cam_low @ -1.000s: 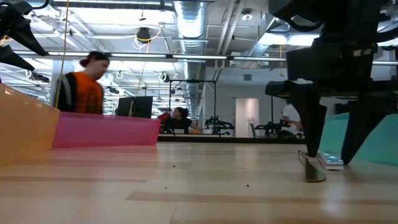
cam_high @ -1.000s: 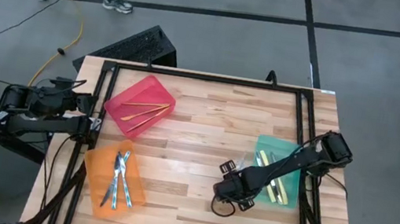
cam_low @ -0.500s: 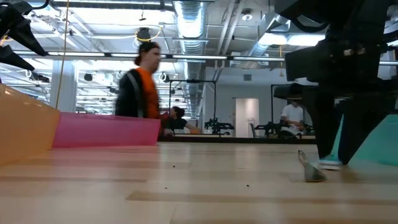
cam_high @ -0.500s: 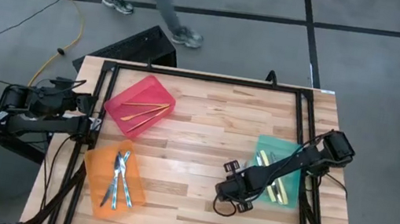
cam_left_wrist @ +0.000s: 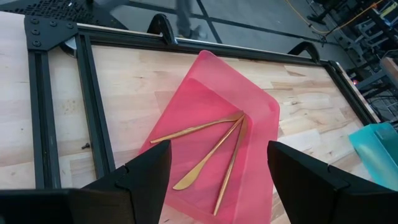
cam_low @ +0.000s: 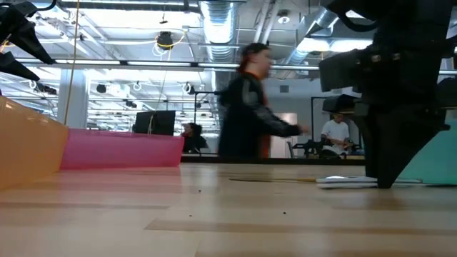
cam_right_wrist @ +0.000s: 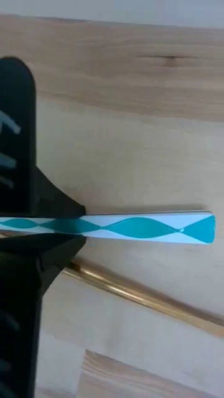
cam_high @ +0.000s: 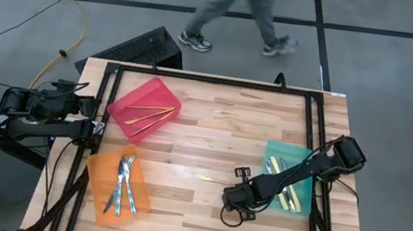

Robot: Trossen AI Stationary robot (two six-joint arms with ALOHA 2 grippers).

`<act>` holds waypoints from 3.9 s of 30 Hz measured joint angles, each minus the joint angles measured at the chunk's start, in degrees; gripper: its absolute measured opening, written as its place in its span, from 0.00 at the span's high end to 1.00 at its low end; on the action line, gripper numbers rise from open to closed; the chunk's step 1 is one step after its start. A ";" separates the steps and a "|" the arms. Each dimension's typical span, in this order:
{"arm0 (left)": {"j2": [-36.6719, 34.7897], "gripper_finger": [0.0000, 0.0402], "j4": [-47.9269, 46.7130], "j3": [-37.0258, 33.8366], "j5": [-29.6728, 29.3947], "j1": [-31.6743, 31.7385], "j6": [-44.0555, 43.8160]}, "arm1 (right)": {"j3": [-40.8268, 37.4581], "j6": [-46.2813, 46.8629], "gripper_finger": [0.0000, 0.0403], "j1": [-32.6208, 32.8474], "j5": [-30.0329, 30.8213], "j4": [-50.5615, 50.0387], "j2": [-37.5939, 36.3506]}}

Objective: Sort silverware by color (type)
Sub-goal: Put the knife into the orange bin

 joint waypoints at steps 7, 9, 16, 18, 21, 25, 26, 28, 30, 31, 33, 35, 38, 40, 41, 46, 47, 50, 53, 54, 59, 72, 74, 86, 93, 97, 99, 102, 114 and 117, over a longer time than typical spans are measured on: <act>0.00 0.39 -0.01 0.00 0.01 0.01 0.00 | 4.38 0.34 0.93 -0.07 1.15 3.48 0.33; 0.00 0.39 0.00 0.00 -0.01 0.01 0.00 | 5.61 0.32 0.93 -0.04 1.67 5.24 0.33; 0.00 0.39 0.01 0.00 0.01 0.01 0.00 | 9.54 -1.14 0.93 -0.04 5.39 9.31 0.20; 0.00 0.39 -0.01 0.00 -0.01 -0.01 0.00 | 10.34 -1.48 0.93 -0.04 5.82 11.01 0.12; 0.00 0.39 0.01 0.00 0.01 0.00 0.00 | 10.75 -1.89 0.93 0.00 6.28 15.36 0.09; 0.00 0.39 0.01 0.00 0.01 -0.01 0.00 | 10.75 -3.33 0.93 0.06 8.47 21.67 0.09; 0.00 0.39 0.01 0.00 0.01 -0.01 0.00 | 10.75 -3.80 0.93 0.09 9.27 23.60 0.07; 0.00 0.39 0.01 0.00 0.01 0.00 0.00 | 10.75 -4.85 0.93 0.07 10.72 28.02 0.06; 0.00 0.39 0.01 0.00 0.01 0.00 0.00 | 10.75 -6.68 0.93 0.07 12.20 33.43 0.04; 0.00 0.39 0.01 0.00 0.01 0.01 0.00 | 10.75 -7.95 0.93 0.07 12.91 36.74 0.04; 0.00 0.39 0.01 0.00 -0.01 0.01 0.00 | 10.75 -10.87 0.93 0.07 14.21 44.14 0.02; 0.00 0.39 0.01 0.00 0.01 0.01 0.00 | 10.77 -14.28 0.93 0.07 15.23 52.22 0.07; 0.00 0.39 0.01 0.00 0.01 0.00 0.00 | 10.81 -19.62 0.93 0.18 16.18 63.97 0.20; 0.00 0.39 0.01 0.00 0.01 0.01 0.00 | 10.84 -22.05 0.93 0.33 16.16 70.42 0.20; 0.00 0.39 0.01 0.00 0.01 0.00 0.00 | 10.84 -22.82 0.93 0.33 16.14 72.97 0.20; 0.00 0.39 0.01 0.00 -0.01 0.01 0.00 | 10.84 -25.51 0.93 0.26 15.19 83.37 0.26; 0.00 0.39 0.01 0.00 -0.01 0.01 0.00 | 10.84 -25.76 0.93 0.26 14.15 85.11 0.27; 0.00 0.39 0.01 0.00 -0.01 0.00 0.00 | 10.99 -26.26 0.93 -0.15 12.71 91.71 2.37; 0.01 0.39 0.00 0.00 -0.03 -0.01 0.00 | 11.45 -26.81 0.93 -0.17 11.65 98.17 6.11; 0.02 0.39 0.01 0.00 -0.03 -0.01 -0.02 | 12.12 -26.76 0.93 -0.28 11.65 99.86 7.26; 0.02 0.39 0.01 0.00 0.00 0.01 0.00 | 17.44 -25.53 0.93 -0.79 11.30 102.00 12.51; 0.02 0.39 0.01 0.00 -0.01 0.01 0.00 | 34.01 -23.96 0.93 -1.64 2.67 85.80 18.97; 0.02 0.39 0.01 0.00 -0.01 0.01 0.00 | 34.67 -24.96 0.93 -1.59 2.56 85.04 19.15; 0.02 0.39 0.01 0.00 -0.01 0.00 0.00 | 35.16 -27.39 0.93 -2.78 -8.06 85.79 19.08; 0.02 0.39 0.01 0.00 -0.01 0.01 0.00 | 35.16 -27.85 0.93 -3.54 -8.08 86.10 19.08; 0.02 0.39 0.01 0.00 -0.01 0.01 0.00 | 35.16 -28.14 0.93 -3.74 -8.08 83.37 19.08; 0.02 0.39 0.01 0.00 -0.01 0.00 0.00 | 35.19 -28.31 0.93 -4.00 -8.08 81.55 19.47; 0.02 0.39 0.01 0.01 0.03 0.00 0.00 | 37.15 -27.15 0.93 -4.78 -8.23 82.85 22.94; 0.00 0.39 0.01 0.00 0.06 0.01 0.22 | 65.03 -27.70 0.93 -8.23 -14.63 61.87 40.18; 0.00 0.39 0.01 0.00 0.05 0.00 0.22 | 69.61 -31.55 0.93 -9.17 -15.56 52.39 40.72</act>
